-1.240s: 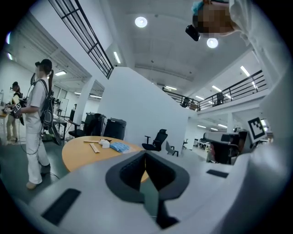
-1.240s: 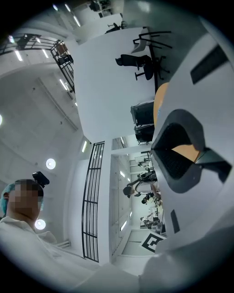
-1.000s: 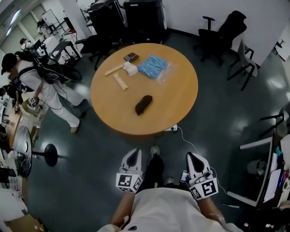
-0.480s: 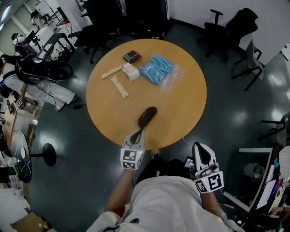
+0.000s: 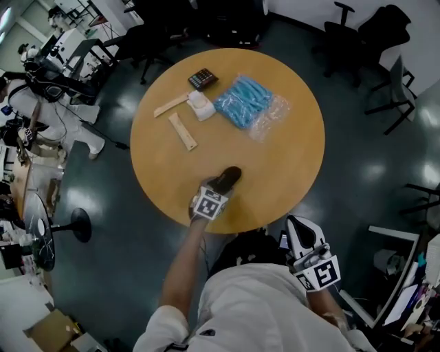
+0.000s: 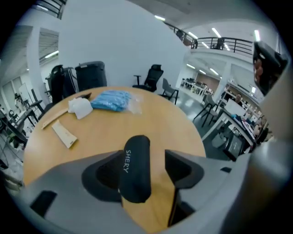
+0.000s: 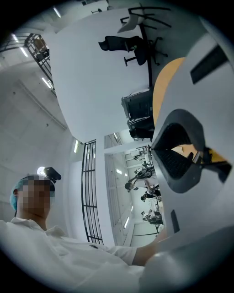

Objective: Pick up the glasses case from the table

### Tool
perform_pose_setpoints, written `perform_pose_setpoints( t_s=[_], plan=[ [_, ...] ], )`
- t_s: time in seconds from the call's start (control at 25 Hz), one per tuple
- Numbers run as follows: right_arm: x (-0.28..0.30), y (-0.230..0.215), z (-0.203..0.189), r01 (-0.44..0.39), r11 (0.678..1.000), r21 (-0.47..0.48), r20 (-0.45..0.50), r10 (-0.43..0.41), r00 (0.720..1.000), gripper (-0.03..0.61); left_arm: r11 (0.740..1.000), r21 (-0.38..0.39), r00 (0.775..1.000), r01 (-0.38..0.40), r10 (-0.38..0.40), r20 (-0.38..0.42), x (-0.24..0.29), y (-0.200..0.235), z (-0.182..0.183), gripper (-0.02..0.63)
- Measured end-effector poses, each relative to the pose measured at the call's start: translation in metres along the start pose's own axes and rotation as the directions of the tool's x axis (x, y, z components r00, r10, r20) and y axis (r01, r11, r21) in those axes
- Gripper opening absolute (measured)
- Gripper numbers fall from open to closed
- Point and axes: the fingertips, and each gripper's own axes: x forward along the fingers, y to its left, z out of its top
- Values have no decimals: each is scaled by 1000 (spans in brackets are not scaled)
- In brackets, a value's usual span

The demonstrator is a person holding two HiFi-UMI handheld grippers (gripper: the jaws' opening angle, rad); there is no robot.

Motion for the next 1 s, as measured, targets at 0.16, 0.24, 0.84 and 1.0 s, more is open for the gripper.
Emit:
perform_pose_setpoints(
  t_s=[0.16,0.24,0.84,1.0],
  plan=[
    [9,-5,-8,-12,1000,23,-17,12,1000,15,999,24,982,23,-18,-190,45,21,-21,334],
    [11,-8,-13,-9,999,35,-28,10,1000,15,999,25,964,47,-39,-263,63,24,-33,347],
    [16,-33,-10,-4,1000,16,-27,4,1000,17,997,77,988,-6,17,-152,52,23,-13,345],
    [20,-31,-1,-32,999,-35,-11,31,999,17,977,52,953,-209,191,236,-32,14,49,345]
  ],
)
